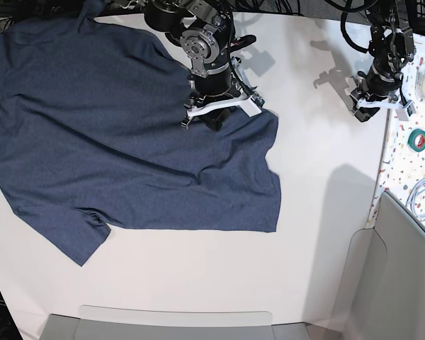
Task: Layout the t-shirt on the table in an organized manner, then fold the t-shirt properly
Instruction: 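Lower the right gripper onto the shirt's side edge and grasp it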
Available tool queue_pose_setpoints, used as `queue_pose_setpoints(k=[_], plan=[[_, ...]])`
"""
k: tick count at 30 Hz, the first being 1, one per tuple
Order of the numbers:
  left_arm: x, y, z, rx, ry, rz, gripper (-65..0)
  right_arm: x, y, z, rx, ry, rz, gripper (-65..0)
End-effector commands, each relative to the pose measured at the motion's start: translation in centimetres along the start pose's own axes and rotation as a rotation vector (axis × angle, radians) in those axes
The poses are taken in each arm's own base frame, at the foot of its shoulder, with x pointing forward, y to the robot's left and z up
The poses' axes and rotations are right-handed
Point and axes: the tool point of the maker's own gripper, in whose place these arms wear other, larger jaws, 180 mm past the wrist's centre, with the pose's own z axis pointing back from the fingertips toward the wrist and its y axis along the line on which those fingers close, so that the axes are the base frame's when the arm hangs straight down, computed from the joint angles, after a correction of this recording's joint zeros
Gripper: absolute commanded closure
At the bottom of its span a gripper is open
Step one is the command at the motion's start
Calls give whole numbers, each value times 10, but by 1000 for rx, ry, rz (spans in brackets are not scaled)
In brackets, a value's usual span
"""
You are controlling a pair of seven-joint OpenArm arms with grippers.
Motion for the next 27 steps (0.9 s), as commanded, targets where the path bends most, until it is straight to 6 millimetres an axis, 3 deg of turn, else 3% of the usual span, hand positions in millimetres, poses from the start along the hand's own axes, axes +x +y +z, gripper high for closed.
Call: queue_pose_setpoints(k=[1, 5, 12, 15, 23, 27], plan=[[3, 3, 1, 13, 3, -9, -248, 19, -6, 3, -10, -55, -31, -175], [4, 4, 2, 16, 0, -10, -248, 14, -18, -10, 46, -33, -152, -175], [4, 4, 2, 17, -1, -11, -248, 29, -23, -18, 150, -80, -300, -175], [4, 5, 2, 18, 0, -11, -248, 36, -15, -14, 143, -92, -252, -175], [4, 5, 2, 18, 0, -11, -248, 27, 7, -12, 42, -22, -1, -177], [3, 4, 1, 17, 2, -10, -248, 27, 15, -15, 50, -6, 13, -180]])
